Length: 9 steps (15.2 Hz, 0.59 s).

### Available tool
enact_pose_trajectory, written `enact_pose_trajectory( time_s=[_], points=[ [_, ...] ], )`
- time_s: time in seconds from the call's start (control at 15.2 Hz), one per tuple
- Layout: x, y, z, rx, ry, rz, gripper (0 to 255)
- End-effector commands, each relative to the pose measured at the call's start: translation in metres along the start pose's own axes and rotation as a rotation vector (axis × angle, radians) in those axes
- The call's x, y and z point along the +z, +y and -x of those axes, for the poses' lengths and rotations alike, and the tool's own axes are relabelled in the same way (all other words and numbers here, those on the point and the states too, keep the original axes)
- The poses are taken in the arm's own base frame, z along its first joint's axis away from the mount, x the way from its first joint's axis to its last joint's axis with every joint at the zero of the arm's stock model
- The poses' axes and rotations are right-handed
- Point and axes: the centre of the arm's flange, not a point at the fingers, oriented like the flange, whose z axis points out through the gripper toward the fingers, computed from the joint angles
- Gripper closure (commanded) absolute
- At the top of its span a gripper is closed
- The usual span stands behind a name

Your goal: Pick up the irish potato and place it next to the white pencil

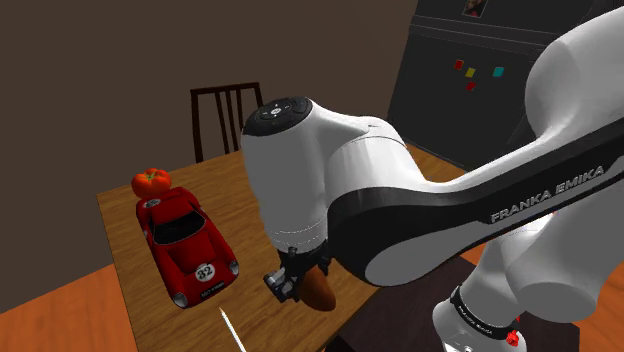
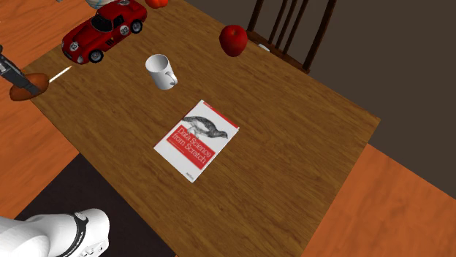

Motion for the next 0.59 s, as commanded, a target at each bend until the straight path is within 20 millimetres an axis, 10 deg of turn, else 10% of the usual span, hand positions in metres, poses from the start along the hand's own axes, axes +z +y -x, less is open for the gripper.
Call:
enact_pose_trajectory(
  time_s=[0.0,0.53],
  points=[
    [0.011,-0.002,0.0,0.0,0.0,-0.001,255],
    [0.053,-0.01,-0.002,0.0,0.0,-0.001,255]
  ],
)
